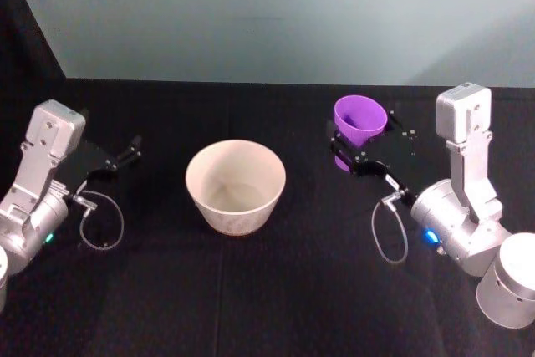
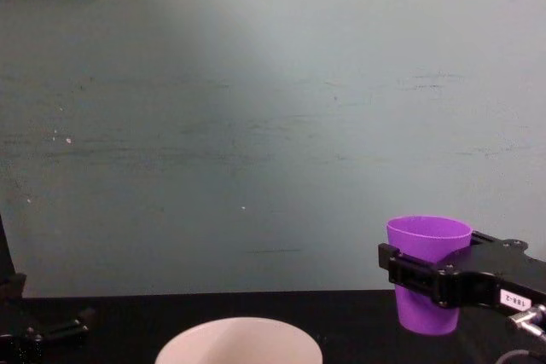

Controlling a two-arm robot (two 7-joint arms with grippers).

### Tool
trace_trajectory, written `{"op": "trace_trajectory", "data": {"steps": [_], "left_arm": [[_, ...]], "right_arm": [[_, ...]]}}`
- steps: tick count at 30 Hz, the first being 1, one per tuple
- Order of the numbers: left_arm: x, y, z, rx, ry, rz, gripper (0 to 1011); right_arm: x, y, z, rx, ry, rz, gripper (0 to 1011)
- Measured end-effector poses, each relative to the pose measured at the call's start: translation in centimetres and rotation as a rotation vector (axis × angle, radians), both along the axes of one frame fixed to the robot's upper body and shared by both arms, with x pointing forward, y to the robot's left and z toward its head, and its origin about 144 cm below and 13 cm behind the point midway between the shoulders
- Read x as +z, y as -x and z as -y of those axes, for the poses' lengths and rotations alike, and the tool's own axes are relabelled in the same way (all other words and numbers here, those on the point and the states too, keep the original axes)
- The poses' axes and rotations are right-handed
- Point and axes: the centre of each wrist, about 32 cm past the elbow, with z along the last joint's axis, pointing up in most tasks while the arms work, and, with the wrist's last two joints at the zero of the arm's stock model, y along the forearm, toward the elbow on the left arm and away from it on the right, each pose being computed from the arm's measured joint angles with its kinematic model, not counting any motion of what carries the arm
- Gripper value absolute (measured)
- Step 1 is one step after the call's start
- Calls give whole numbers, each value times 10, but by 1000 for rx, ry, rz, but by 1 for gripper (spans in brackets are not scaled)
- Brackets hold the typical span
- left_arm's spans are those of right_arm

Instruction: Pick up the cup and pour the mung beans from the cup into the bowl.

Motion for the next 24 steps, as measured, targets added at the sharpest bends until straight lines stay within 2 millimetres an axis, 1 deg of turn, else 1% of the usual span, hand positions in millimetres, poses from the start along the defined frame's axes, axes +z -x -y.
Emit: {"op": "trace_trajectory", "data": {"steps": [6,11,24], "left_arm": [[0,0,0,0,0,0,1000],[0,0,0,0,0,0,1000],[0,0,0,0,0,0,1000]], "right_arm": [[5,0,-4,1,61,33,731],[21,-2,-16,11,265,127,731],[44,-9,-39,63,623,287,731]]}}
